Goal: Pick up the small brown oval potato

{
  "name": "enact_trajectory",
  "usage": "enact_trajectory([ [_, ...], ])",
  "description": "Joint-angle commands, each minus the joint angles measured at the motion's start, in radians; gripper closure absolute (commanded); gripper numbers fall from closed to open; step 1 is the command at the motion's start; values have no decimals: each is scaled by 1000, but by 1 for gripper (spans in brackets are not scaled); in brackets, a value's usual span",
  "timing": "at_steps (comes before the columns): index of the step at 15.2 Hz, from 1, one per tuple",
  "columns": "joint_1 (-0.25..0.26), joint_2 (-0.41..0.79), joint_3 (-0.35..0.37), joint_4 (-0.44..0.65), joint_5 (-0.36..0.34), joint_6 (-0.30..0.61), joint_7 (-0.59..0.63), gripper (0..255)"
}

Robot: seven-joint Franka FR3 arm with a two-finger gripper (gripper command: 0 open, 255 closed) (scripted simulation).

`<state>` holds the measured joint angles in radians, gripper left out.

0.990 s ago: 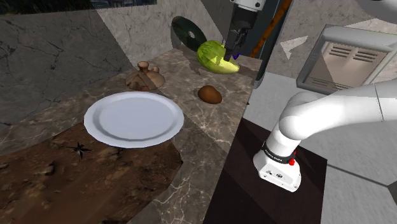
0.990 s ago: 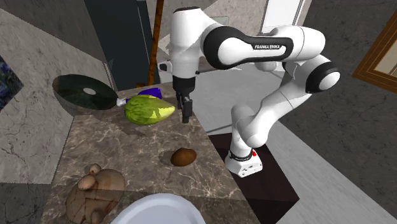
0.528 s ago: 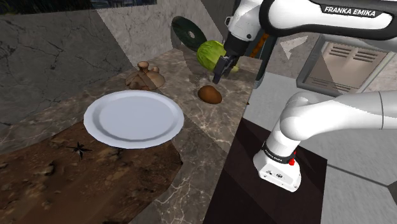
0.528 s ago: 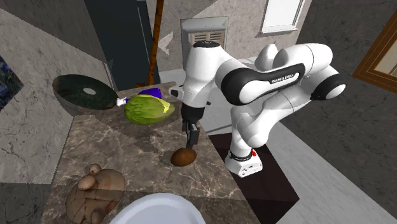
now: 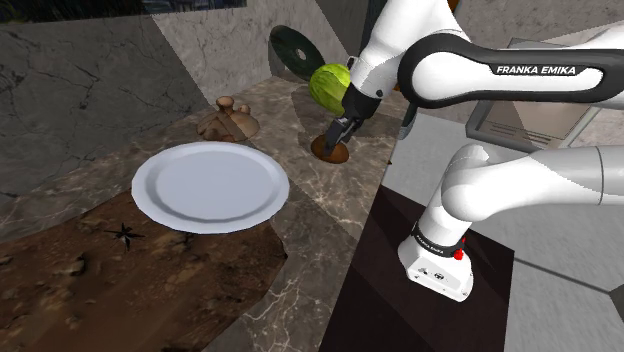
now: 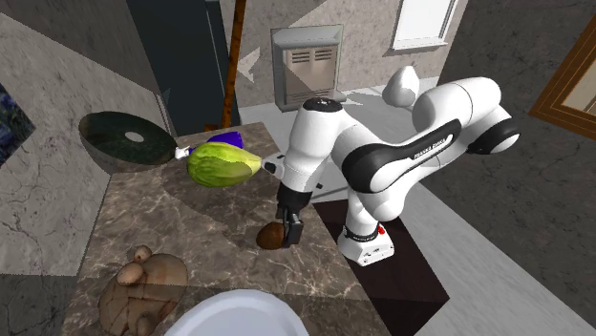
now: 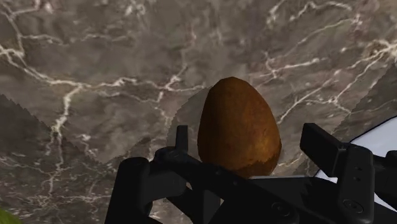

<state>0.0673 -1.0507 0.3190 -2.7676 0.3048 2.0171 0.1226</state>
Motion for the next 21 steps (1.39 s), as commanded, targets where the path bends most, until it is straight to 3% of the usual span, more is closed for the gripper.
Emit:
enact_trajectory([
  [1,7,-5,8,-29,9,24,1,0],
  [4,11,-5,14,-49,16,45,1,0],
  [5,11,-4,14,-49,16,46,1,255],
  [14,11,-5,14,-49,16,45,1,255],
  [21,-6,-3,-11,44,-12,-45,3,255],
])
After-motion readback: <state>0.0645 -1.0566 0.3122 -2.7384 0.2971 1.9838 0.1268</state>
